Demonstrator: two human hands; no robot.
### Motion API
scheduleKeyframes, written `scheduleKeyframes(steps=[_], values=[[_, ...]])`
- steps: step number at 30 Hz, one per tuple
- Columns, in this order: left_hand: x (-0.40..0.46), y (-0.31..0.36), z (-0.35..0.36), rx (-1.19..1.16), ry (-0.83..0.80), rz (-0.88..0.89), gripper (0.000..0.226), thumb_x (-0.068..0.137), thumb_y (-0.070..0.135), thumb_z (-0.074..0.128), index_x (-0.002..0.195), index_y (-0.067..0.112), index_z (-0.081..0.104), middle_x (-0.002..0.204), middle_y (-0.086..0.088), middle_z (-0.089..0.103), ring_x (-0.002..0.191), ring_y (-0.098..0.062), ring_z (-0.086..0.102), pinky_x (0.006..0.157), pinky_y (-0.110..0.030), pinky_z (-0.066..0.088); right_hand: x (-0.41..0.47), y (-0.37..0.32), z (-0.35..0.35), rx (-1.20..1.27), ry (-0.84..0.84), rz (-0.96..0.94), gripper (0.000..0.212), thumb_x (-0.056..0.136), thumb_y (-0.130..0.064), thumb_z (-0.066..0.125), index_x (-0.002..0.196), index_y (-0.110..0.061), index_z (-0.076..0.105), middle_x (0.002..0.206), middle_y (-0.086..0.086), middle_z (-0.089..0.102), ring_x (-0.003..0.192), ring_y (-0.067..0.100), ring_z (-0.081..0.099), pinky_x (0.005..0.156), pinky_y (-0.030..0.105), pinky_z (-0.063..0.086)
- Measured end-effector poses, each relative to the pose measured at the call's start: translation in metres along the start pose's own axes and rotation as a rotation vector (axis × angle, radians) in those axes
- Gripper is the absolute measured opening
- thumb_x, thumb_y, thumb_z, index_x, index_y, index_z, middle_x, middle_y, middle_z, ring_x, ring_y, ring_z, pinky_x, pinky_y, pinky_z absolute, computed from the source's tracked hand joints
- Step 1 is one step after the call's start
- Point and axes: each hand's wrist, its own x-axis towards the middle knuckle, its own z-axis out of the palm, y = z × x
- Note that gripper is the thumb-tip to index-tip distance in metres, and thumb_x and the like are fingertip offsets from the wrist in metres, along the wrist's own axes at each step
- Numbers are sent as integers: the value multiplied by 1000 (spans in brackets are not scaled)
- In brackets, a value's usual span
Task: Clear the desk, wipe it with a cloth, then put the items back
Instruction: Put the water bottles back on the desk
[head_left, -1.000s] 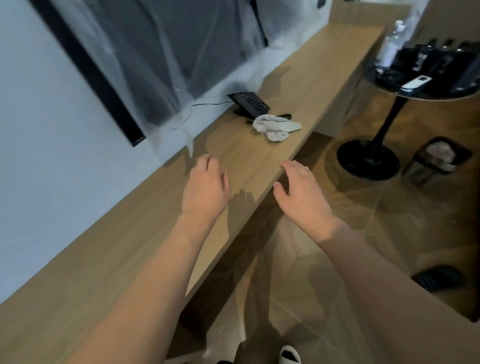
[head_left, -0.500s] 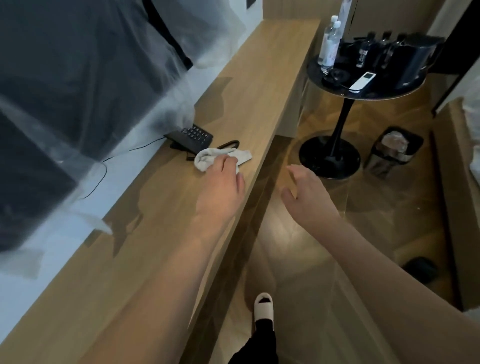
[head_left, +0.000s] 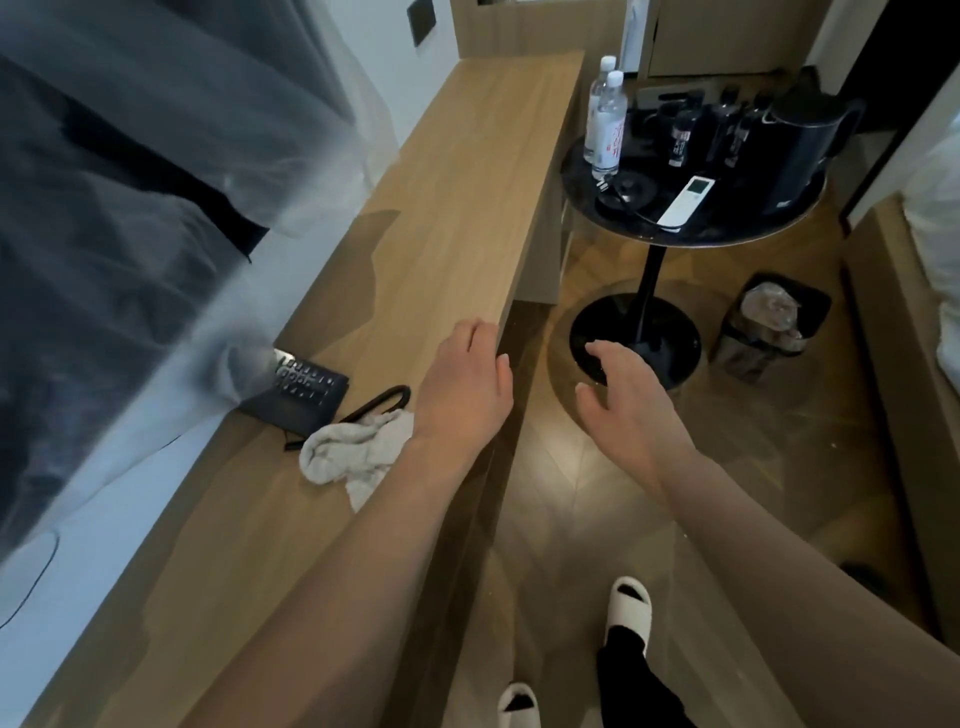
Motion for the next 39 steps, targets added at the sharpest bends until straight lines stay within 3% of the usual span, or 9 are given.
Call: scheduleKeyframes(steps=[4, 7, 10, 23, 31, 35, 39], values=[[62, 27, 25, -29, 7, -36, 37, 104, 25, 48, 138, 11, 51, 138, -6, 51, 120, -19, 55, 98, -28, 47, 66, 30, -32, 29, -1, -27, 43, 99, -21, 55, 141, -16, 48, 139, 1, 52, 132, 16, 45, 108, 26, 30], [108, 45, 39, -59, -15, -67, 39, 104, 24, 48, 140, 11, 49, 142, -7, 47, 122, -21, 54, 102, -36, 49, 115, 51, -48, 2, 4, -40, 49, 99, -23, 56, 145, -16, 43, 146, 1, 48, 138, 17, 40, 115, 33, 31], [144, 54, 45, -36, -2, -67, 39, 105, 25, 47, 141, 12, 48, 143, -5, 47, 124, -18, 53, 103, -31, 48, 152, 62, -55, 4, -16, -33, 51, 98, -23, 56, 147, -15, 41, 149, 3, 46, 140, 18, 38, 118, 36, 30], [335, 38, 107, -62, -34, -85, 39, 106, 29, 46, 142, 16, 48, 146, -1, 46, 129, -15, 49, 105, -30, 48, 339, 95, -61, -18, -43, 16, 50, 98, -22, 53, 146, -12, 42, 149, 5, 45, 139, 20, 38, 118, 35, 28], [447, 41, 139, -102, -68, -115, 39, 105, 29, 47, 142, 17, 49, 144, 1, 48, 126, -16, 52, 105, -31, 49, 447, 117, -86, 13, -4, 68, 49, 97, -20, 54, 144, -10, 44, 144, 6, 49, 133, 22, 45, 112, 35, 34], [492, 46, 157, -129, -78, -199, 38, 105, 31, 48, 141, 20, 49, 144, 3, 47, 127, -14, 51, 104, -26, 44, 509, 139, -102, 39, 5, 61, 47, 97, -19, 54, 143, -10, 45, 144, 5, 49, 129, 24, 48, 110, 35, 37], [540, 37, 165, -239, -68, -423, 35, 106, 34, 46, 140, 26, 48, 142, 5, 48, 127, -12, 52, 98, -25, 42, 572, 153, -118, 66, -47, 32, 47, 99, -20, 53, 144, -13, 44, 146, 2, 48, 133, 17, 43, 102, 21, 30]])
